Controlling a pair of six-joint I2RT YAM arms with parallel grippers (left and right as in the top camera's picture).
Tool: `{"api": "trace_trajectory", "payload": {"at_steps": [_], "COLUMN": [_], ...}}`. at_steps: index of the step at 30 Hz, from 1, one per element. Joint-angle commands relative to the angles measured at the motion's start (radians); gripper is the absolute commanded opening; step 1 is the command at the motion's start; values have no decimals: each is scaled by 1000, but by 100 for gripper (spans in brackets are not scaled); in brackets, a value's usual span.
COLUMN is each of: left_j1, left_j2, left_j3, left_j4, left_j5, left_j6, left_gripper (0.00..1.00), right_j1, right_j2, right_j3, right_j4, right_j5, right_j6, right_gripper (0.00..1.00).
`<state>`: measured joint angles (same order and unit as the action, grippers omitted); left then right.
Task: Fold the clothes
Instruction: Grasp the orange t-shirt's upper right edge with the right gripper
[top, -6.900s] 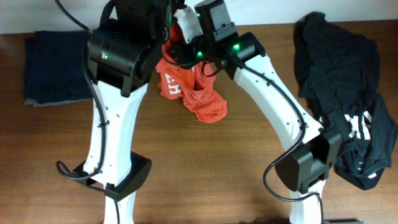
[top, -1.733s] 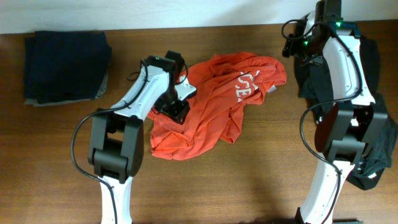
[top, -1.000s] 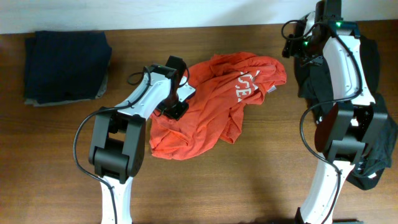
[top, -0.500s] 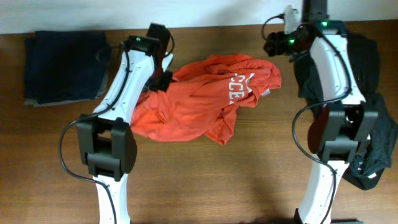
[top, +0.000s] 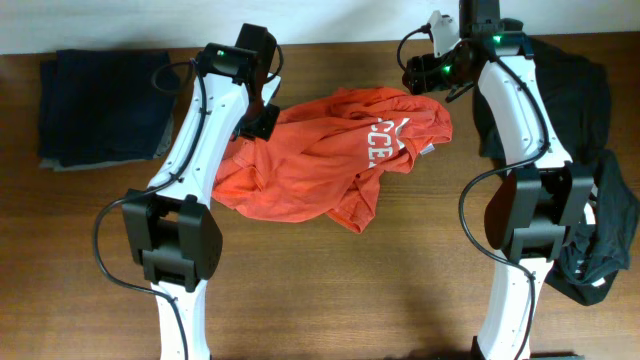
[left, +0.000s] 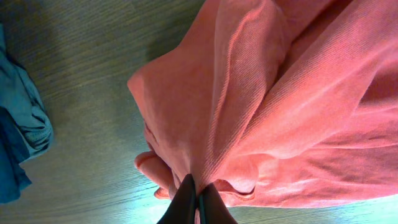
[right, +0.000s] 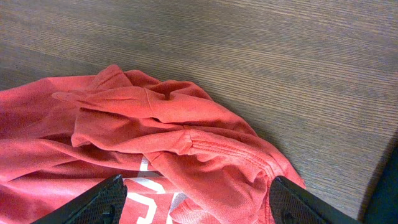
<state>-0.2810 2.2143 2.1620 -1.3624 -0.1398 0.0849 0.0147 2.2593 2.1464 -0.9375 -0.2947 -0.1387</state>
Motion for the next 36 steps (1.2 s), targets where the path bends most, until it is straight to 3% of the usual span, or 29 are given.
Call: {"api": "trace_trajectory", "payload": {"at_steps": [1,4,5,14,20,25,36], "left_j1": [0,0,0,0,3,-7,-4], "left_j2": [-17,-17,-17,-17,-18,-18,-18], "left_j3": [14,14,14,14,161,360,395], "left_j4": [-5,-6,-8,11,-73,-199,-273], "left_j5": [-10,-5,-2,-7,-41,-40,-41], "left_j6": [-9,-9,-9,2,-33,-33,-32], "left_gripper": [6,5,1,1,1,1,1], "right_j1": [-3,-3,-3,-2,18,117,216], "right_j2": [-9,-9,-9,-9,-6,5,102], "right_j3": [-2,-2,-2,-2,-2,-2,-2], "right_j4": [-2,-3,-5,-4,65,151,225], "right_j5": [-8,-8,-8,-9,-62,-4,40], "right_j6": [-11,-11,-11,-11,-16,-71,-71], "right_gripper": [78,78,78,78,77,77,78]}}
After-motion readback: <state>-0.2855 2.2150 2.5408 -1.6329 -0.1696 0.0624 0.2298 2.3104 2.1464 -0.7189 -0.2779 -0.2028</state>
